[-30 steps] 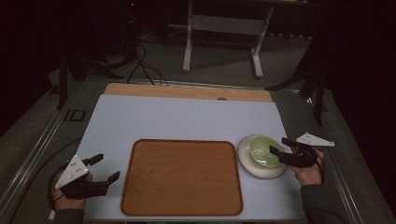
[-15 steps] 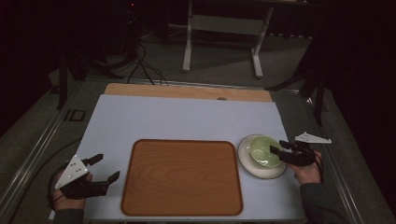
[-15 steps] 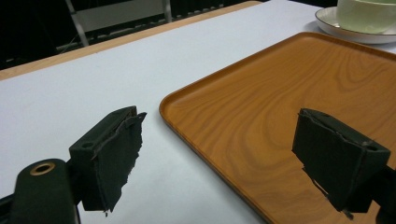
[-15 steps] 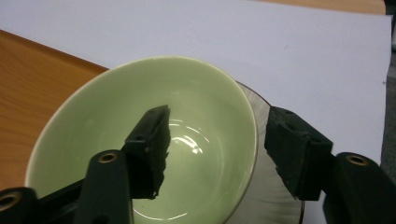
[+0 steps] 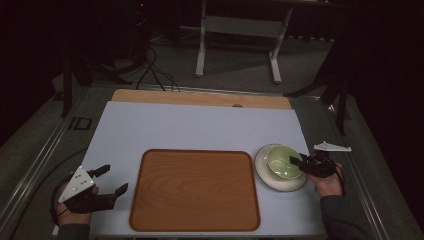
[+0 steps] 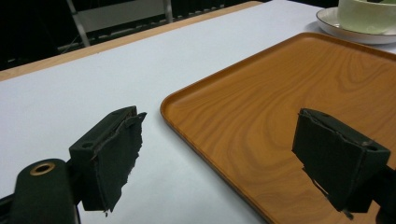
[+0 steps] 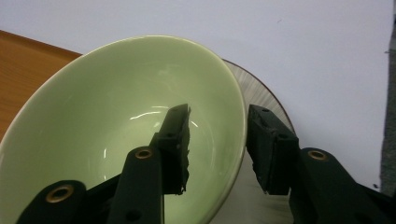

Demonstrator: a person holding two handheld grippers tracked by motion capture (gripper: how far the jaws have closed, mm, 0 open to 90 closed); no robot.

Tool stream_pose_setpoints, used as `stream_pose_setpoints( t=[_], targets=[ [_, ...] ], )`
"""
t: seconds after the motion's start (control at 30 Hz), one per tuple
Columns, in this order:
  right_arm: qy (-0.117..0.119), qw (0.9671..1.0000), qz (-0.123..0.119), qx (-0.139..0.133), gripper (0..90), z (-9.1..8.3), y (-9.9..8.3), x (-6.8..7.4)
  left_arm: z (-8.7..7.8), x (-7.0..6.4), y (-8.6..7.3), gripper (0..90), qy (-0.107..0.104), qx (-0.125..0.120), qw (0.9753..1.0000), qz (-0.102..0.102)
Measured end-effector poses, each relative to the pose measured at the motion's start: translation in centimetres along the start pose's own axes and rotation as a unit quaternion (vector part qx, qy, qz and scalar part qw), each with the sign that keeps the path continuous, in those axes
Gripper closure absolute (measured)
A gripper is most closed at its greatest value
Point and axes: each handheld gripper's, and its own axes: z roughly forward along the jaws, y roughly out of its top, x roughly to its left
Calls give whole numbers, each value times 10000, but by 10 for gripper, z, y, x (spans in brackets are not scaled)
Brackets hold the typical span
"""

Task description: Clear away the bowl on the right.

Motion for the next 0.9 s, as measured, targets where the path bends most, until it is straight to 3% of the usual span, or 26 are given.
stream_pose_setpoints(
  t=[0.43,0.9],
  targets=[
    [81,9982,394,437,638,11,-1,-2,0,0,0,154,6,-2,10000,13],
    [51,9926,940,763,749,14,4,-5,0,0,0,154,11,-4,10000,15]
  ],
)
